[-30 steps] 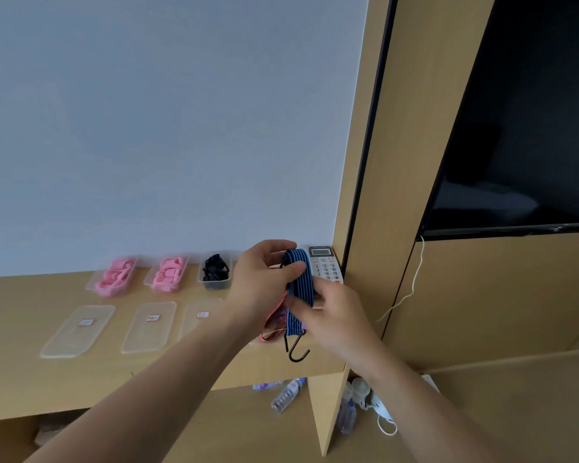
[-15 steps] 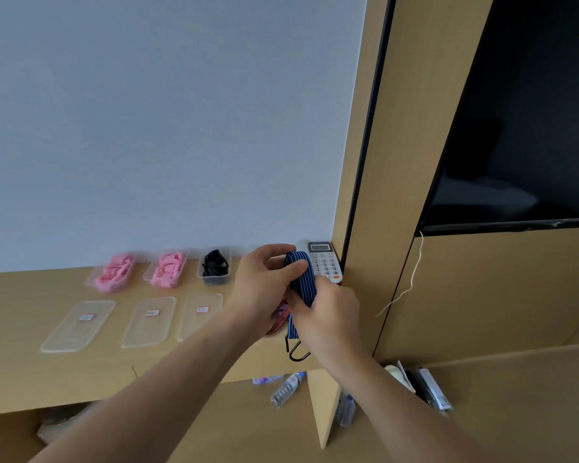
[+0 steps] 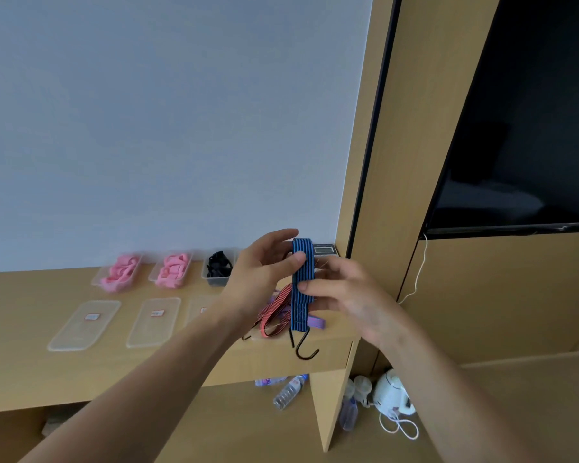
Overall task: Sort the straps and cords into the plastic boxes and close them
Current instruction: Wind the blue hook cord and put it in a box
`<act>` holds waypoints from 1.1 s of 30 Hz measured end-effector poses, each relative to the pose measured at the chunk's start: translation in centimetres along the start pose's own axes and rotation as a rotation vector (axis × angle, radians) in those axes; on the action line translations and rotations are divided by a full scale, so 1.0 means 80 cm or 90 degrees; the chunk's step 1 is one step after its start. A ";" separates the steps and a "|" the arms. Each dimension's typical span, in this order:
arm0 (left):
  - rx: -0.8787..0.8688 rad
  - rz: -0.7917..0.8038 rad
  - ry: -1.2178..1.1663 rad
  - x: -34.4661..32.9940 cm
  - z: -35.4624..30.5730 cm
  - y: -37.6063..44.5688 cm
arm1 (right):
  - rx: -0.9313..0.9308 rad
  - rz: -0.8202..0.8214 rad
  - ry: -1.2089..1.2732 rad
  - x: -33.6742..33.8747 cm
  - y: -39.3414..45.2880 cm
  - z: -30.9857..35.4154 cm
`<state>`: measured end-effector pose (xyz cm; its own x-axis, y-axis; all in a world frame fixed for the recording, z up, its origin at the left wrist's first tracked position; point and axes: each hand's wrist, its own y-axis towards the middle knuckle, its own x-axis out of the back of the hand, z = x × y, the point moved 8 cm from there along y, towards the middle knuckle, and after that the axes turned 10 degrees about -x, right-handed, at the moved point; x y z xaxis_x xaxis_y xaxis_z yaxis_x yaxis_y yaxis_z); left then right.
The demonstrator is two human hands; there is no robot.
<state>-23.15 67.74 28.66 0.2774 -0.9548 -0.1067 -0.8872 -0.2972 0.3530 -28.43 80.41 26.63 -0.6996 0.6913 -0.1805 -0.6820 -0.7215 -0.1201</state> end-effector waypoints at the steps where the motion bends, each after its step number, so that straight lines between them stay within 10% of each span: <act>1: 0.047 0.013 -0.005 -0.001 0.008 -0.003 | 0.013 -0.025 0.007 0.005 0.001 0.004; 8: 0.374 0.003 -0.096 -0.011 0.059 -0.035 | 0.151 -0.226 -0.174 0.031 -0.006 0.020; 27: 0.417 0.064 -0.154 0.051 0.103 -0.030 | 0.238 -0.109 -0.542 -0.038 0.001 -0.022; 33: 0.300 -0.007 -0.139 0.107 0.106 -0.017 | 0.094 -0.204 -0.194 -0.050 0.030 -0.066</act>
<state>-22.68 59.91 19.41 0.2490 -0.9152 -0.3169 -0.9683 -0.2287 -0.1006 -26.14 75.69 21.93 -0.4638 0.8747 0.1407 -0.8818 -0.4711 0.0216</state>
